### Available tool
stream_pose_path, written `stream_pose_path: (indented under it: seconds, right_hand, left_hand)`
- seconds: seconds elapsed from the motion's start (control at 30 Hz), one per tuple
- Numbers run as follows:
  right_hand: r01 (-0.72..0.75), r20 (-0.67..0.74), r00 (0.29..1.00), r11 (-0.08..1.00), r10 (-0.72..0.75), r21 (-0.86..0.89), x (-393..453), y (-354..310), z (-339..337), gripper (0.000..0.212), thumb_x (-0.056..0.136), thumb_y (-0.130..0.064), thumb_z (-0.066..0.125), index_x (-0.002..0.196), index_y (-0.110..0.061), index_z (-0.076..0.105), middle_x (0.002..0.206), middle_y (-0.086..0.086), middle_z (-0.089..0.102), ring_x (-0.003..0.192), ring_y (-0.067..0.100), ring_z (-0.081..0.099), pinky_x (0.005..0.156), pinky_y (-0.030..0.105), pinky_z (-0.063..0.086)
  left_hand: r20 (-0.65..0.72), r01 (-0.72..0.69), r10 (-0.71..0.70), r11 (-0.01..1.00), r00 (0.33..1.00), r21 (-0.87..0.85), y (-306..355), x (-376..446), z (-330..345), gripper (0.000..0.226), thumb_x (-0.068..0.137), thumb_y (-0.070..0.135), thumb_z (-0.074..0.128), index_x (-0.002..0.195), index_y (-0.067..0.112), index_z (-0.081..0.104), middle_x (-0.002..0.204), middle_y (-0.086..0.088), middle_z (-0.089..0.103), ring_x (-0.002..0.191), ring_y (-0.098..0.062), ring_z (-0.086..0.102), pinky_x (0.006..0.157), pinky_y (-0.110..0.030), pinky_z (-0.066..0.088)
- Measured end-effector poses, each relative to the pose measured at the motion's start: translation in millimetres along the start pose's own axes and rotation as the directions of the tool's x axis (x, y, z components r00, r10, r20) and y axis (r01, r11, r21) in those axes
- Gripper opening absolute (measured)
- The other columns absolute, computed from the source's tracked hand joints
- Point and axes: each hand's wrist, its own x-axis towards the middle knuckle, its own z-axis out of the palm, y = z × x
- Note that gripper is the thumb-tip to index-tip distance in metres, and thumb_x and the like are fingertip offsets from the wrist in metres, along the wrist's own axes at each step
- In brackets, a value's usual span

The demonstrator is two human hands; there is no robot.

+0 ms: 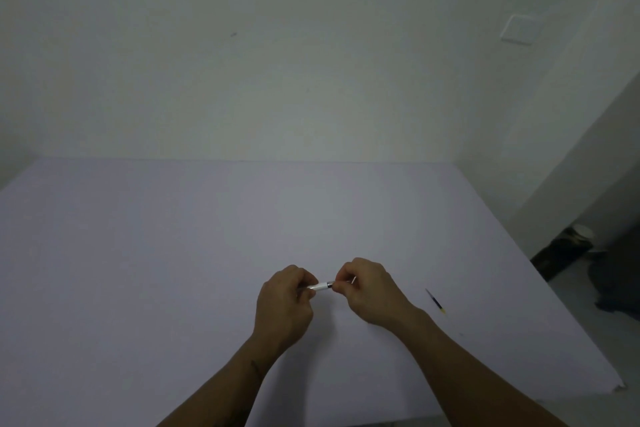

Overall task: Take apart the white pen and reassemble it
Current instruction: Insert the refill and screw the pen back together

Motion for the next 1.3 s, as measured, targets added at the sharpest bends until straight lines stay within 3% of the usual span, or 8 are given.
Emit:
stream_pose_path:
  seconds: [0.17,0.3,0.4,0.6,0.83,1.0,1.13,1.3]
  right_hand:
    - [-0.004,-0.013,1.0,1.0,0.005,0.008,-2,-1,-1,0.015,0.085,-0.014,0.07,0.088,-0.025,0.059,0.089,-0.005,0.062,0.073,0.011,0.058,0.065,0.021,0.048]
    - [0.012,-0.032,0.999,0.999,-0.013,-0.047,1,-1,1,0.002,0.091,-0.022,0.065,0.089,-0.022,0.066,0.084,-0.008,0.059,0.073,0.01,0.055,0.067,0.023,0.048]
    - [0.002,-0.007,1.0,0.999,-0.002,-0.048,2,0,2,0.012,0.093,-0.03,0.061,0.094,-0.021,0.069,0.084,-0.008,0.058,0.073,0.01,0.055,0.064,0.023,0.046]
    - [0.038,-0.027,0.999,0.998,-0.04,-0.046,0,-4,3,0.011,0.085,-0.02,0.069,0.085,-0.025,0.059,0.082,-0.008,0.061,0.072,0.011,0.057,0.063,0.025,0.048]
    - [0.027,0.007,1.0,0.998,-0.027,-0.061,5,-6,4,0.005,0.09,-0.029,0.066,0.092,-0.025,0.064,0.086,-0.008,0.062,0.074,0.01,0.058,0.062,0.02,0.044]
    - [0.04,-0.013,0.999,0.998,-0.041,-0.052,3,-6,4,0.02,0.085,-0.017,0.069,0.089,-0.031,0.055,0.086,-0.009,0.06,0.071,0.008,0.056,0.061,0.016,0.038]
    - [0.061,-0.028,0.998,0.993,-0.064,-0.103,7,-5,2,0.005,0.091,-0.024,0.062,0.088,-0.026,0.064,0.08,-0.012,0.054,0.073,0.009,0.053,0.061,0.017,0.037]
    - [0.022,0.001,1.0,0.998,-0.022,-0.054,6,-5,5,0.007,0.092,-0.028,0.061,0.095,-0.024,0.064,0.084,-0.009,0.058,0.073,0.009,0.055,0.06,0.02,0.041]
  left_hand:
    - [0.001,0.001,-0.001,1.0,1.0,0.001,-1,-1,-2,0.011,0.084,0.008,0.068,0.084,0.019,0.067,0.081,0.006,0.066,0.074,-0.012,0.06,0.071,-0.031,0.057]
    - [-0.002,0.0,0.0,1.0,1.0,-0.006,-1,0,-4,0.011,0.084,0.008,0.068,0.085,0.018,0.067,0.081,0.005,0.066,0.074,-0.013,0.06,0.071,-0.031,0.057]
    - [0.001,0.0,0.0,1.0,1.0,-0.006,-3,1,-4,0.011,0.084,0.008,0.068,0.084,0.019,0.067,0.08,0.005,0.066,0.074,-0.013,0.06,0.07,-0.031,0.057]
    - [0.008,-0.021,0.021,1.0,1.0,0.005,-2,2,-7,0.013,0.084,0.007,0.067,0.084,0.02,0.067,0.081,0.007,0.066,0.074,-0.011,0.06,0.071,-0.03,0.057]
    - [0.0,-0.024,0.024,1.0,1.0,0.02,-4,5,-12,0.013,0.084,0.008,0.068,0.084,0.02,0.068,0.08,0.008,0.065,0.075,-0.012,0.061,0.073,-0.032,0.058]
    - [-0.009,-0.019,0.019,1.0,1.0,0.02,-4,7,-12,0.013,0.084,0.008,0.068,0.084,0.02,0.068,0.08,0.008,0.065,0.074,-0.011,0.06,0.073,-0.033,0.058]
    - [-0.009,-0.014,0.014,1.0,1.0,0.002,-3,7,-12,0.012,0.084,0.008,0.067,0.084,0.02,0.068,0.08,0.007,0.066,0.074,-0.011,0.06,0.071,-0.03,0.057]
    - [0.004,-0.008,0.008,1.0,1.0,-0.001,-3,8,-11,0.012,0.084,0.007,0.067,0.085,0.02,0.068,0.081,0.006,0.066,0.075,-0.012,0.061,0.072,-0.028,0.057]
